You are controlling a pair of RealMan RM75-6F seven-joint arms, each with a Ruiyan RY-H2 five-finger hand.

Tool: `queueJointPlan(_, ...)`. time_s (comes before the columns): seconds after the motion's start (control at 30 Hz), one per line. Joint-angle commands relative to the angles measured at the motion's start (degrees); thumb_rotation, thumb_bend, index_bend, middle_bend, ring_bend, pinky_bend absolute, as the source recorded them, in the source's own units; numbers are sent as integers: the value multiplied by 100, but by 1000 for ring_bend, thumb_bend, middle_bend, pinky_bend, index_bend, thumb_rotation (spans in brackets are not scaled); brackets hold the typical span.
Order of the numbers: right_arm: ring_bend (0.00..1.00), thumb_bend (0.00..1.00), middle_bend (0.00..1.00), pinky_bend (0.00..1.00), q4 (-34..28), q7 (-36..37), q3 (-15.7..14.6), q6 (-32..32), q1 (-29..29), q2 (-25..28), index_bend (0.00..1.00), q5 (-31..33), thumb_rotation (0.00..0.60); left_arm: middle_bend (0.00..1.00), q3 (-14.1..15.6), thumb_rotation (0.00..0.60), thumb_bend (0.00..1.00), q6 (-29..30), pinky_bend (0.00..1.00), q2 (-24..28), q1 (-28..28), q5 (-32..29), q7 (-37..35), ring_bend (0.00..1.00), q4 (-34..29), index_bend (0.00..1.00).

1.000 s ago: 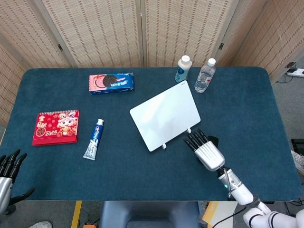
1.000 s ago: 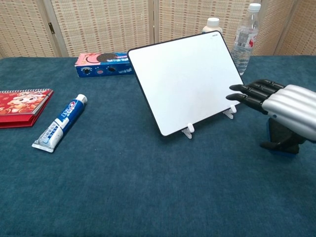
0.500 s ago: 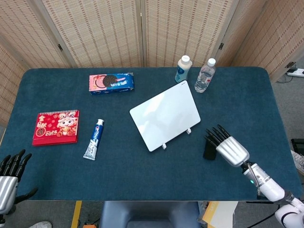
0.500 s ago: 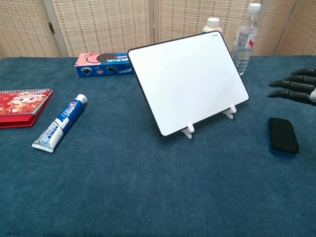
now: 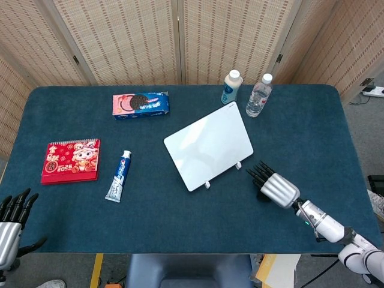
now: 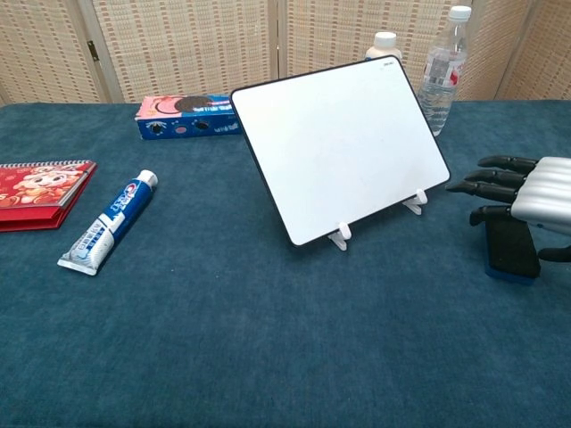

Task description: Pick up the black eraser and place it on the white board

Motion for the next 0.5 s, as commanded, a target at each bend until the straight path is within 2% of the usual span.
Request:
queueJointPlan(0.03,0,243,0,0,56,-33,-25,9,18,-67,249,-5,600,30,-33,600,71,60,85,-16,21,-21,54,103,19,0)
queueJointPlan(0.2,0,244,0,0,207,-7,-81,-30,29,-187,315,5,600,30,-51,600,71,126,85,-35,49,-28,79,103,20,0)
queueJointPlan(0.4,0,243,0,0,277,-9,-113,-16,14,-222,331,51,600,30,-42,600,70,120,86,-11,49,-19,27,103,26,0)
queueJointPlan(0.5,0,244,0,0,338,-8,-134,-4,14,-268,418,52,600,30,-38,600,71,132,85,-9,57,-8,21,103,26,0)
